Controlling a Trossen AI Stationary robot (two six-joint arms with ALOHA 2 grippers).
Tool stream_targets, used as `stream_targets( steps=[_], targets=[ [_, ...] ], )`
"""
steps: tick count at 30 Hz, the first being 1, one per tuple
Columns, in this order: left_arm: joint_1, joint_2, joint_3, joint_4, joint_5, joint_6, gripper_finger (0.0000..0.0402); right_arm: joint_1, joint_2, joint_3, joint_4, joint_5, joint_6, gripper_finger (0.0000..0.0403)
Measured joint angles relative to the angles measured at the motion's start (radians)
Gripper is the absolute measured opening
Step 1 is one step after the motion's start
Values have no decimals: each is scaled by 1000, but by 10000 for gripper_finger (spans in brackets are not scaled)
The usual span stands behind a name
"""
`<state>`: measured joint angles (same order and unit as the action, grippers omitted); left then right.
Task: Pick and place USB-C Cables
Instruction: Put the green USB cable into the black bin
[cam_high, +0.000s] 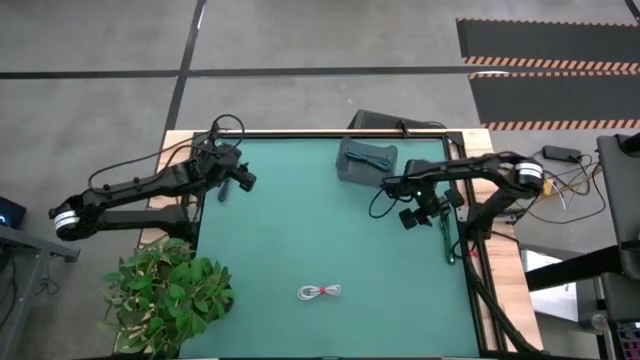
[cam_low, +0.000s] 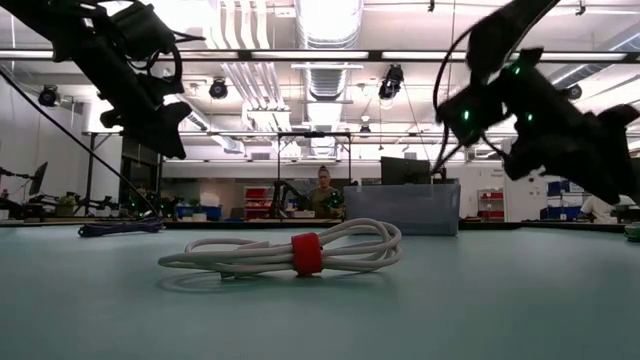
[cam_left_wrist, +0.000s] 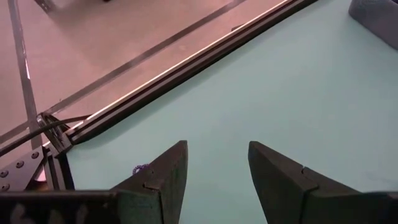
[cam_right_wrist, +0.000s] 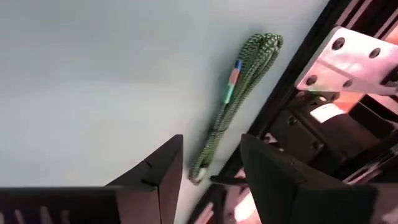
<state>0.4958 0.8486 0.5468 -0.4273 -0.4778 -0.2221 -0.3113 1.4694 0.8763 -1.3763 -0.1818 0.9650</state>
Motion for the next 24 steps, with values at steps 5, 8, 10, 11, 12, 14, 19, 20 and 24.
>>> stream_targets(
  steps=[5,8,10,11,12,14,19,20,24],
  targets=[
    [0,0,-4,0,0,-1,155,140,-129,0,134,15,152,145],
    [0,0,-10,0,0,-5,155,235,-189,0,250,88,240,140],
    [0,0,-15,0,0,-6,155,293,-219,0,323,147,273,137],
    [0,0,-16,-1,0,-6,155,318,-230,0,361,178,275,135],
    [0,0,-17,0,0,-6,155,342,-239,0,401,207,274,133],
    [0,0,-19,0,0,-6,155,383,-247,0,489,266,261,130],
    [0,0,-24,1,0,-6,155,426,-234,0,601,337,298,120],
    [0,0,-26,0,0,-6,155,426,-228,0,585,336,320,118],
    [0,0,-31,0,0,-6,155,422,-224,0,451,331,424,107]
  ],
)
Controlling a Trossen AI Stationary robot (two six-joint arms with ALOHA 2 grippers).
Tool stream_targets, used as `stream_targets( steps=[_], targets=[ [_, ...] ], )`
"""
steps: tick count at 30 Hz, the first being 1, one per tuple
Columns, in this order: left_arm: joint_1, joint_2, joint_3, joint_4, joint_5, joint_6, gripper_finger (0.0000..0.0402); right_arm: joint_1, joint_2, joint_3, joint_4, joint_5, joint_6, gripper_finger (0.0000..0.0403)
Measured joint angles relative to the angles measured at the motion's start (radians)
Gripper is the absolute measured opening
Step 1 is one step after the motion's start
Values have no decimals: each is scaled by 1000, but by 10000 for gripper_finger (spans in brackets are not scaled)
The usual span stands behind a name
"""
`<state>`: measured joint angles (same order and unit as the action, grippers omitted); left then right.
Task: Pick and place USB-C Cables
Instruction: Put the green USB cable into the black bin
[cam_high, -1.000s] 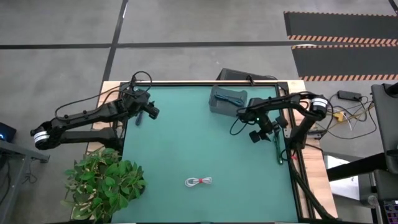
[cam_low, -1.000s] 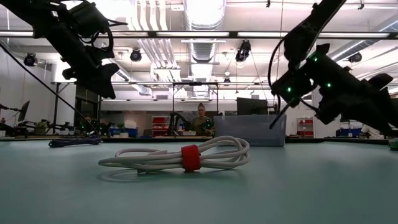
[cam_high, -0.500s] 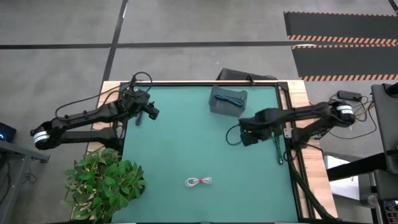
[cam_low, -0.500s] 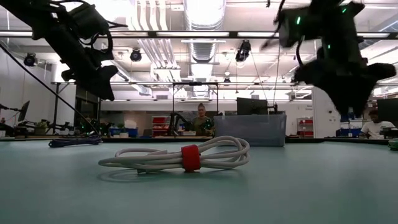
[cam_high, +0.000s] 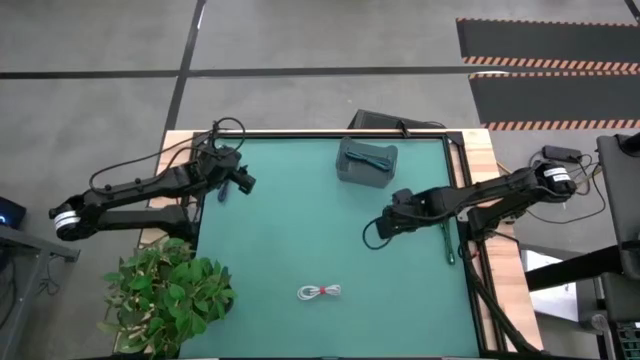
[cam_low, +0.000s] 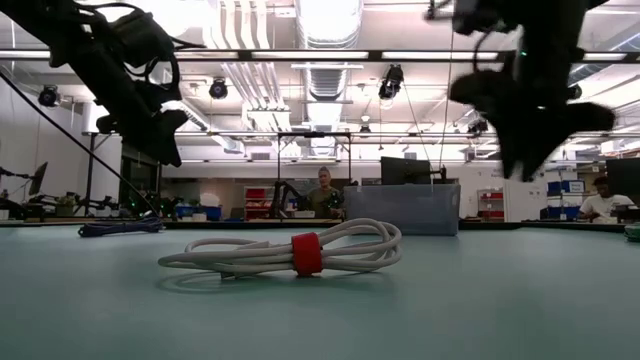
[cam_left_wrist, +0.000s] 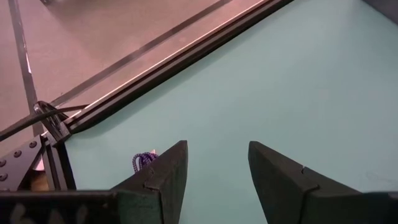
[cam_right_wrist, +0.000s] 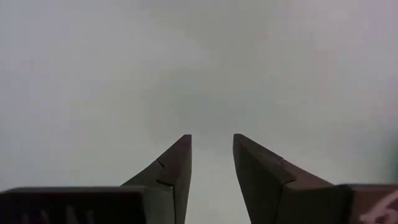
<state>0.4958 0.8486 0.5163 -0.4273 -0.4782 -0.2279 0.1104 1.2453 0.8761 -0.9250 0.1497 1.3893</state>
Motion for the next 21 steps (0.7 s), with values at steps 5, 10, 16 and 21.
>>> stream_targets(
  steps=[5,10,16,21],
  targets=[
    [0,0,0,0,0,0,155,-46,6,-2,-349,-21,157,93],
    [0,0,0,1,-2,7,155,-97,29,-15,-426,-52,154,92],
    [0,0,0,7,-2,7,155,-150,97,-19,-412,-53,75,95],
    [0,0,0,8,-2,8,155,-176,184,-20,-425,-69,51,120]
  ],
)
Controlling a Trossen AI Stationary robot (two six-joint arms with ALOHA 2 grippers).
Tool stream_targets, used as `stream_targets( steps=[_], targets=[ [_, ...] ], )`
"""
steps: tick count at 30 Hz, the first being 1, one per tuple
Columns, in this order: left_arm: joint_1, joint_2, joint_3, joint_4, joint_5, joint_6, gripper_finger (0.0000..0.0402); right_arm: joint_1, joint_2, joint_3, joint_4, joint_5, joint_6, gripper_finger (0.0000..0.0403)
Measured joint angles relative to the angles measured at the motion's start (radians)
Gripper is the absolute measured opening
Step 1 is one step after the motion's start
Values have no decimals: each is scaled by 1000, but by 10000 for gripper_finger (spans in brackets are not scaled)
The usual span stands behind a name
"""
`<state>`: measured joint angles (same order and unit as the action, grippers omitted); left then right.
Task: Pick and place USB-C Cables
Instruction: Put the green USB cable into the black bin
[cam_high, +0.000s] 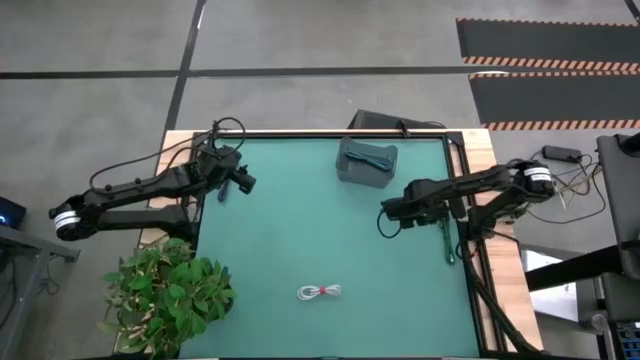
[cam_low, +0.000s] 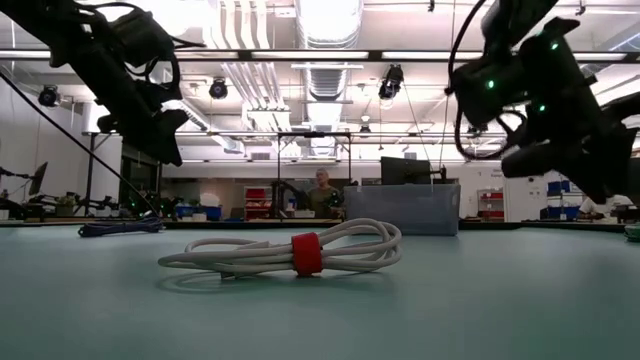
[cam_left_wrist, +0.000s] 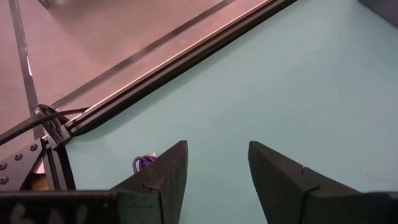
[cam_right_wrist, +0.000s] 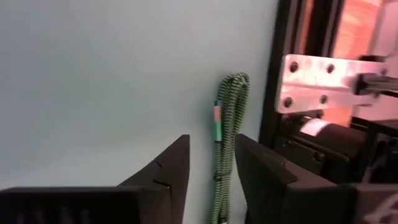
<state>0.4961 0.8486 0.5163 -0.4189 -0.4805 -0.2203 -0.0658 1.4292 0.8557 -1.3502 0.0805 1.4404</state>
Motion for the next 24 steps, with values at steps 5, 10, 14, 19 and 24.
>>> stream_targets(
  steps=[5,10,14,19,24],
  targets=[
    [0,0,0,0,0,0,155,0,67,0,-4,-31,11,165],
    [0,0,-5,-1,0,0,155,2,117,-1,-1,-55,22,193],
    [0,0,-12,7,0,1,155,0,157,-4,6,-64,25,196],
    [0,0,-14,19,0,1,155,0,183,-17,7,-65,19,194],
    [0,0,-14,23,0,0,155,-12,183,-54,53,-64,18,193]
  ],
)
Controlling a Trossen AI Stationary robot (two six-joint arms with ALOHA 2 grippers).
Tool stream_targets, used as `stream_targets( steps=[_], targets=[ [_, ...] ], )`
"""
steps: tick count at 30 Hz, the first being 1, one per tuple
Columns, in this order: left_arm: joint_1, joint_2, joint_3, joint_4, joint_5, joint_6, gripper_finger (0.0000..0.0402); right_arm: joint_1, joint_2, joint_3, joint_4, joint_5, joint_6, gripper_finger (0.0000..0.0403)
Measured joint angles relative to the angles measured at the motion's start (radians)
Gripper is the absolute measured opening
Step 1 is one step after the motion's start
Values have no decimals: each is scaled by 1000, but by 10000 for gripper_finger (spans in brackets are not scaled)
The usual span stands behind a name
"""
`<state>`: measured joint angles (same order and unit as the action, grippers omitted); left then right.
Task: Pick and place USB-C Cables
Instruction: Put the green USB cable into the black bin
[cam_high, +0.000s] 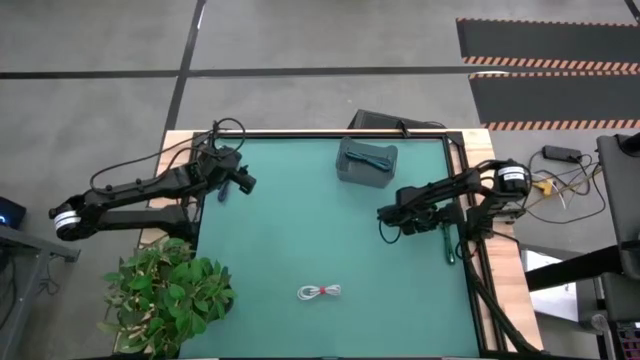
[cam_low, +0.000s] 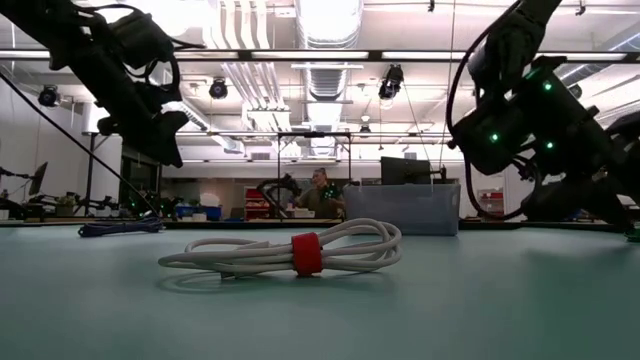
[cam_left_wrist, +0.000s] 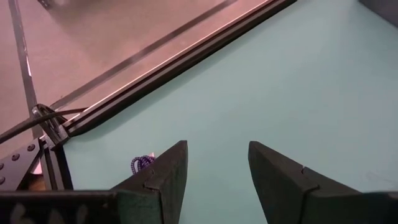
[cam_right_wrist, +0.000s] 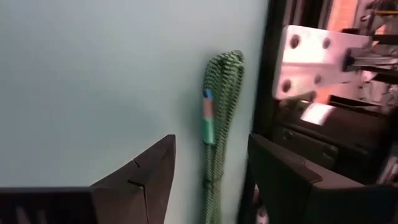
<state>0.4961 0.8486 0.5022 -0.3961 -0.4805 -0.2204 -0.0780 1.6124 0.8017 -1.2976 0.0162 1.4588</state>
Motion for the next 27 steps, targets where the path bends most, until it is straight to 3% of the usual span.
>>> stream_targets(
  steps=[13,27],
  targets=[
    [0,0,-2,14,0,0,155,-61,-12,-79,83,31,-24,173],
    [0,0,-2,22,0,1,155,-99,-17,-91,144,37,-70,43]
  ],
)
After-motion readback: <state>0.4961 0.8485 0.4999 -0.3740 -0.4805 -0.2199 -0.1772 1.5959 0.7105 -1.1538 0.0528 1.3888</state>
